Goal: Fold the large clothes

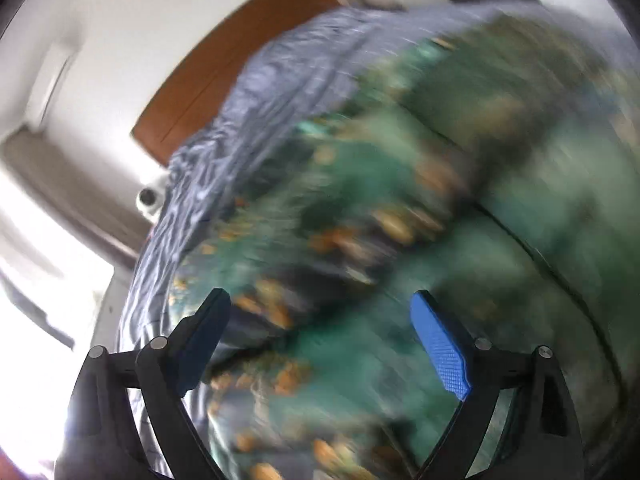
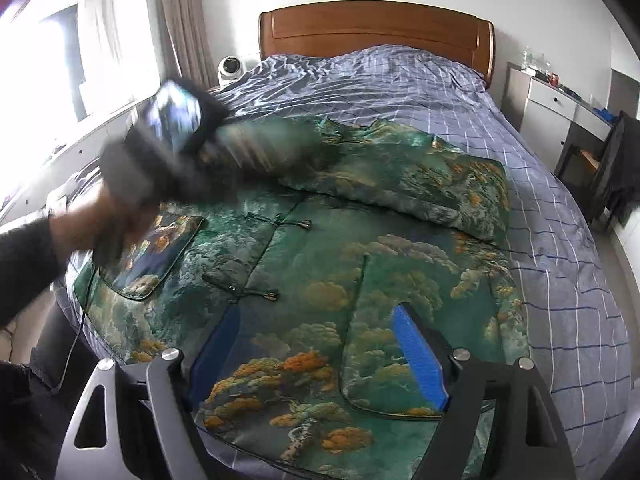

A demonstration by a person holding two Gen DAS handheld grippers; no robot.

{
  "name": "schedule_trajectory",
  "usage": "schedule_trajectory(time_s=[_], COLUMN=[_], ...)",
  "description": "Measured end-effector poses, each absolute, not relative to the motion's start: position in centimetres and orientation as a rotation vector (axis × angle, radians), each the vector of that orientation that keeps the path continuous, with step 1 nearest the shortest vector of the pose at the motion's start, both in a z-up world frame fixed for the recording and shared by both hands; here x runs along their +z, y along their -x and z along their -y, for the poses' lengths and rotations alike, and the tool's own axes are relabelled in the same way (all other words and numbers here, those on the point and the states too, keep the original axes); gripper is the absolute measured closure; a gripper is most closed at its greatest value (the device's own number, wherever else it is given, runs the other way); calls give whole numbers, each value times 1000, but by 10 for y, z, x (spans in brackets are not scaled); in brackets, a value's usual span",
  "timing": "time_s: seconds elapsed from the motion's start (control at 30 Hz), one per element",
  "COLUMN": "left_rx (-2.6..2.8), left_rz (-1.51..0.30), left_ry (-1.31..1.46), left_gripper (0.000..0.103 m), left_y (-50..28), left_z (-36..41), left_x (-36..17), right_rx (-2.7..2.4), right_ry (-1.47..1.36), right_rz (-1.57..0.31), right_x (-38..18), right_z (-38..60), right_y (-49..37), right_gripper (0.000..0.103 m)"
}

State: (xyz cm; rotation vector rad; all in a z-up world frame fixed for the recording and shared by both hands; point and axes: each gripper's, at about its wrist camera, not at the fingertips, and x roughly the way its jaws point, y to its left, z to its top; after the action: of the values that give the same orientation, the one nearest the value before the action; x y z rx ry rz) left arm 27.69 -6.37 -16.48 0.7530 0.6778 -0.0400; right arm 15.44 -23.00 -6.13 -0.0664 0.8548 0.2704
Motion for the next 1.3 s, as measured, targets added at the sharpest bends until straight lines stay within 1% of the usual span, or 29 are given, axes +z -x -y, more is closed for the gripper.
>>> schedule_trajectory(time_s=[0.07,0.17,0.3,0.43,0.57,0.6,0.63,0.67,0.7,0.77,0.9,0.93,1.0,1.03,1.07,1.1,1.13,1.2,1.23,1.3], left_rx=[-49,-56,4,68,103,108,118,124,131,135,131,137,153,161,165,163,158,140,128,92], left_rz=[-672,-711,-730,-736,-755,-762,-771,-776,-782,-797,-836,-849,-872,-887,-904,-915,-920,-909,-901,-874], left_ry=[-739,-611,-414,-242,-181,-173,-163,-157,-147,-111,-34,-24,-28,-33,-37,-40,-41,-34,-27,-5], left_gripper=[10,10,10,10,10,10,10,10,10,10,10,10,10,10,10,10,10,10,10,10], left_y=[-258,-243,-235,-220,-210,-210,-208,-207,-200,-201,-209,-214,-219,-223,-227,-231,-237,-248,-257,-284], left_z=[57,36,0,-38,-60,-64,-69,-72,-77,-88,-99,-101,-103,-104,-105,-107,-110,-116,-119,-124], left_x=[-162,-145,-123,-109,-117,-121,-124,-127,-128,-129,-133,-134,-138,-139,-140,-140,-138,-129,-122,-107], right_rx=[281,314,438,478,400,383,362,358,358,363,329,307,280,271,261,246,231,235,231,219], right_ry=[60,24,-212,-420,-518,-526,-539,-543,-540,-513,-378,-330,-264,-234,-211,-192,-179,-159,-124,-44], right_rz=[-851,-875,-939,-1015,-1139,-1162,-1189,-1207,-1222,-1202,-1042,-1015,-1025,-1058,-1107,-1153,-1177,-1162,-1132,-1043], right_x=[-57,-50,-49,-75,-123,-131,-143,-148,-150,-140,-93,-87,-92,-101,-116,-131,-139,-140,-131,-109], right_z=[235,238,239,226,210,207,204,201,198,193,194,194,191,188,186,186,186,186,184,178], right_y=[-161,-190,-268,-355,-423,-430,-438,-441,-444,-448,-461,-467,-476,-480,-484,-485,-484,-479,-474,-463], right_gripper=[22,22,22,22,23,31,59,77,87,88,89,89,88,84,82,73,67,66,64,64])
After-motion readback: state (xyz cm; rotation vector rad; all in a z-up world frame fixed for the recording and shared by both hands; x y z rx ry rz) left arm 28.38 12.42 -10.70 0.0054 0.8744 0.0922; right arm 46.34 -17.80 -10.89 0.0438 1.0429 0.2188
